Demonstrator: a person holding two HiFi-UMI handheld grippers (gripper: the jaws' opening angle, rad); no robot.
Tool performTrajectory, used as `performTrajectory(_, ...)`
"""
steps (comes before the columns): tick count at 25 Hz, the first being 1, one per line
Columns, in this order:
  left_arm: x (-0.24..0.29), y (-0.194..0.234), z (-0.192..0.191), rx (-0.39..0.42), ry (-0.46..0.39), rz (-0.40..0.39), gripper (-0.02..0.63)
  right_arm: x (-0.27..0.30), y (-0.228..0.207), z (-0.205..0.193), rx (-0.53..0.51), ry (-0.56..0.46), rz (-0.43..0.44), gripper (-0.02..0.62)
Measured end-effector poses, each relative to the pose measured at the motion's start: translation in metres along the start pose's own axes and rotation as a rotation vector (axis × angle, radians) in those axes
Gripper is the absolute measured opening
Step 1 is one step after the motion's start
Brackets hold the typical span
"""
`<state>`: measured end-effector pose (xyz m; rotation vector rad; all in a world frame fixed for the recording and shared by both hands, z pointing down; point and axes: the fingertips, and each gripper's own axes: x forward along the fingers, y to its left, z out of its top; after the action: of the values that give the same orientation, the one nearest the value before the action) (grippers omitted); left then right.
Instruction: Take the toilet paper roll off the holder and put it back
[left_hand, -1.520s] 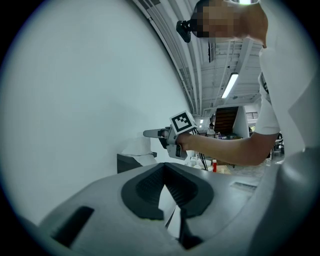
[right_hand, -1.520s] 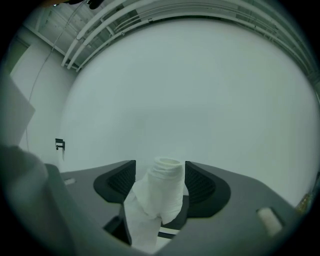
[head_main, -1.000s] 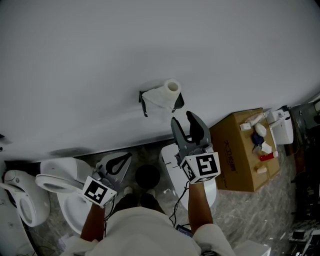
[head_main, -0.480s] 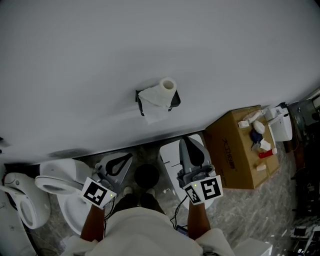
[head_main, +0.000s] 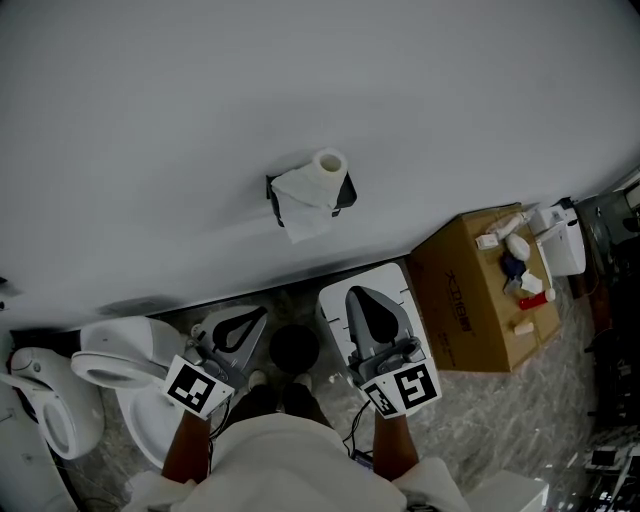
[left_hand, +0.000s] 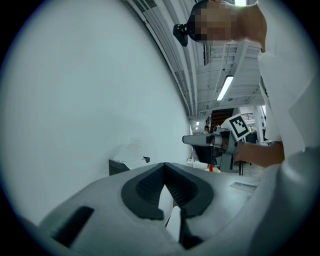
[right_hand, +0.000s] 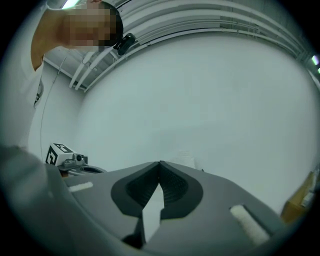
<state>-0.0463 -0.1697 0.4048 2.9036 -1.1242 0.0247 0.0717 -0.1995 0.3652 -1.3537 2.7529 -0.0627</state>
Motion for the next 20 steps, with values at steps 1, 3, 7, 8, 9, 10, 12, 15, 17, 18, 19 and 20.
performTrajectory(1, 0.000, 0.000, 0.000, -0.001, 0.002, 0.000, -0.002, -0.001, 0.001, 0.000, -0.007, 0.003, 0.002, 0.008)
performTrajectory(3, -0.002, 0.001, -0.002, -0.005, 0.003, 0.006, -0.002, 0.000, 0.003, 0.001, -0.025, 0.005, 0.006, 0.008)
performTrajectory(7, -0.005, 0.000, 0.000, 0.001, -0.001, 0.008, -0.002, 0.000, 0.008, 0.003, -0.044, 0.009, 0.013, 0.008)
performTrajectory(8, -0.006, 0.000, 0.001, 0.001, -0.002, 0.006, -0.002, 0.000, 0.010, 0.003, -0.046, 0.010, 0.017, 0.008)
performTrajectory(9, -0.006, 0.000, 0.002, 0.001, -0.004, 0.005, -0.002, 0.001, 0.011, 0.003, -0.048, 0.012, 0.020, 0.008)
performTrajectory(10, -0.005, 0.000, 0.003, 0.002, -0.005, 0.004, -0.002, 0.001, 0.012, 0.003, -0.050, 0.013, 0.023, 0.008)
performTrajectory(12, -0.005, 0.001, 0.002, 0.004, 0.000, 0.008, -0.002, 0.001, 0.014, 0.005, -0.057, 0.015, 0.029, 0.008)
performTrajectory(15, -0.007, 0.007, -0.008, 0.010, 0.048, 0.036, -0.002, 0.001, 0.017, 0.008, -0.073, 0.016, 0.031, 0.008)
performTrajectory(17, -0.009, 0.010, -0.012, 0.003, 0.062, 0.046, -0.002, 0.001, 0.019, 0.008, -0.078, 0.019, 0.033, 0.008)
performTrajectory(18, -0.009, 0.010, -0.011, -0.001, 0.060, 0.046, -0.002, 0.002, 0.020, 0.007, -0.078, 0.023, 0.035, 0.008)
performTrajectory(19, -0.010, 0.010, -0.010, -0.002, 0.056, 0.044, -0.002, 0.002, 0.021, 0.006, -0.078, 0.027, 0.038, 0.008)
performTrajectory(20, -0.009, 0.010, -0.009, -0.001, 0.053, 0.042, -0.002, 0.002, 0.023, 0.005, -0.077, 0.031, 0.041, 0.008)
